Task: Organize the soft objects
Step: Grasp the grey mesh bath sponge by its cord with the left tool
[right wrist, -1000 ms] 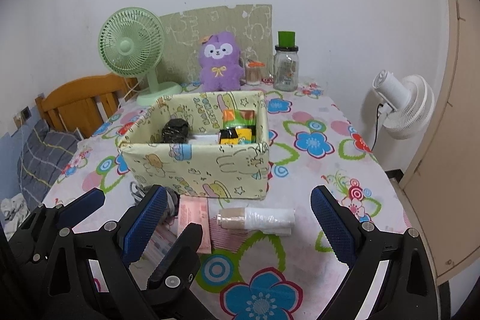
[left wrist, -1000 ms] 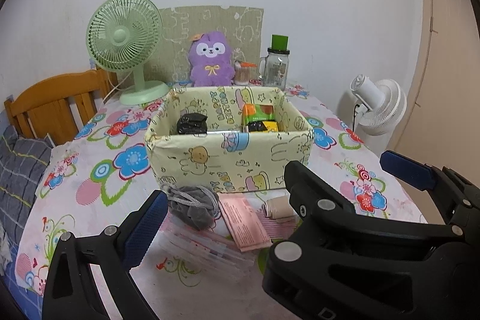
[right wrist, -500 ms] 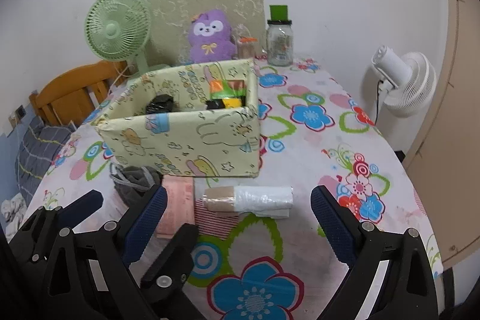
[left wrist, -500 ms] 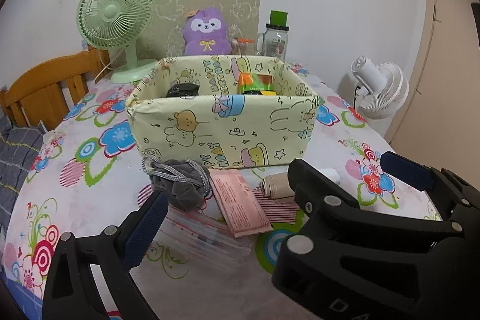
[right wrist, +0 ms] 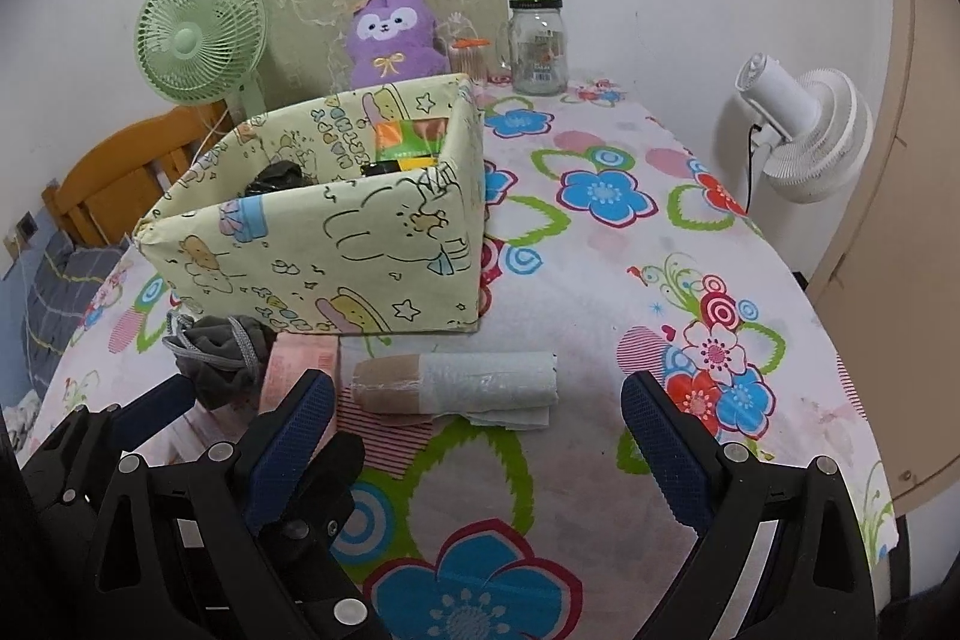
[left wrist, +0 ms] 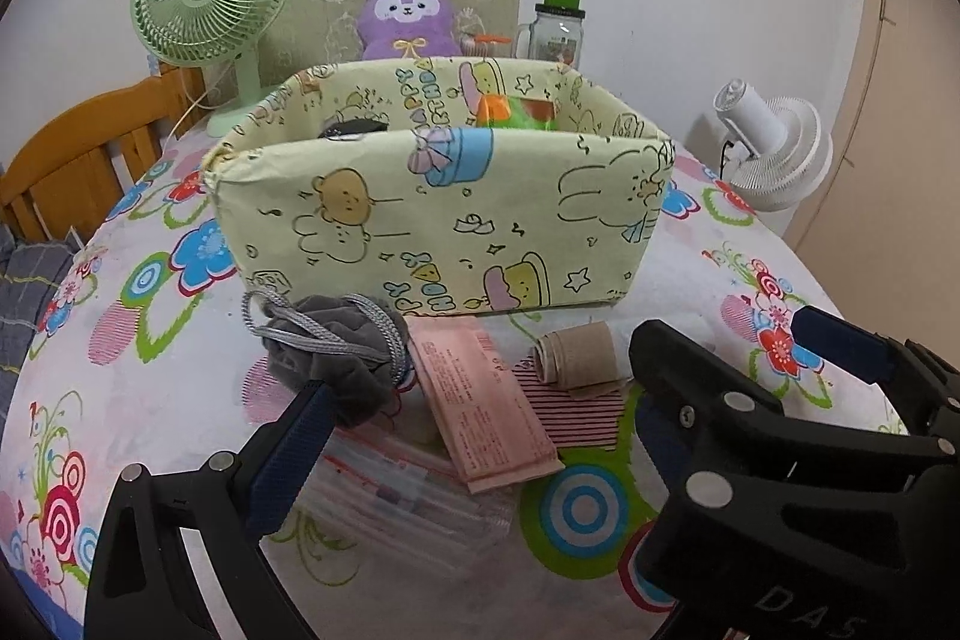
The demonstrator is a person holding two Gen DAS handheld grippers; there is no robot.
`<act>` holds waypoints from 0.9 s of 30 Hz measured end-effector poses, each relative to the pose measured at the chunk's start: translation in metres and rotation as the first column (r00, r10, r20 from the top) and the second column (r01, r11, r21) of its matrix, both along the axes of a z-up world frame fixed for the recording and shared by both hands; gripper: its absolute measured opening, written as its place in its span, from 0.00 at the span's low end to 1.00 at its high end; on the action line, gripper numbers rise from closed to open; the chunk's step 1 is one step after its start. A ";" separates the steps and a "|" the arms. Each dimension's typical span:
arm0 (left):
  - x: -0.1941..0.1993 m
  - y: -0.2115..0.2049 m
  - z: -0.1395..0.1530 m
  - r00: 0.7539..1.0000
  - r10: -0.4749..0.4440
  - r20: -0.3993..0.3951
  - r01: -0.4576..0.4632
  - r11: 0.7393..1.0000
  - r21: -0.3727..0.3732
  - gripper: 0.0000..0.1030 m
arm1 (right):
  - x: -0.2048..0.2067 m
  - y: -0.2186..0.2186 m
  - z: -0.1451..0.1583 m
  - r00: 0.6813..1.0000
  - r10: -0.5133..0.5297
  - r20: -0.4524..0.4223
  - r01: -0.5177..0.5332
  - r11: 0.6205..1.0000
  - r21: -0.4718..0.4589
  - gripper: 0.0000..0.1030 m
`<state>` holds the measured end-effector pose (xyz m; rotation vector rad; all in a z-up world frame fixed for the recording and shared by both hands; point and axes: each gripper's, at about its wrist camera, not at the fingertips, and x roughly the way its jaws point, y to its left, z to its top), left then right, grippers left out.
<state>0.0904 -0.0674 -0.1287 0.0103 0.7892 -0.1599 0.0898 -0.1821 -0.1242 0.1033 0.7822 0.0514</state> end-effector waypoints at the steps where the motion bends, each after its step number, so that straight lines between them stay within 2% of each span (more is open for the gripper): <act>1: 0.001 -0.001 -0.001 1.000 0.005 0.000 -0.005 1.000 0.011 0.96 | 0.001 0.000 -0.001 1.000 0.001 -0.004 -0.001 1.000 0.002 0.95; 10: 0.008 -0.015 -0.006 1.000 0.023 0.006 -0.023 0.992 0.121 0.96 | 0.015 -0.002 -0.012 0.999 0.011 -0.040 -0.010 1.000 0.013 0.95; 20: 0.009 -0.014 -0.001 1.000 0.015 0.017 -0.017 0.993 0.121 0.91 | 0.017 0.000 -0.010 0.999 0.017 -0.039 -0.016 1.000 0.019 0.95; 25: 0.005 -0.012 -0.001 0.999 0.025 0.025 -0.028 0.991 0.128 0.80 | 0.015 0.006 -0.009 0.999 0.026 -0.041 -0.025 1.000 0.009 0.95; 27: 0.003 -0.010 -0.002 0.999 0.024 0.023 -0.027 0.992 0.127 0.80 | 0.014 0.008 -0.008 0.999 0.029 -0.039 -0.028 1.000 0.005 0.95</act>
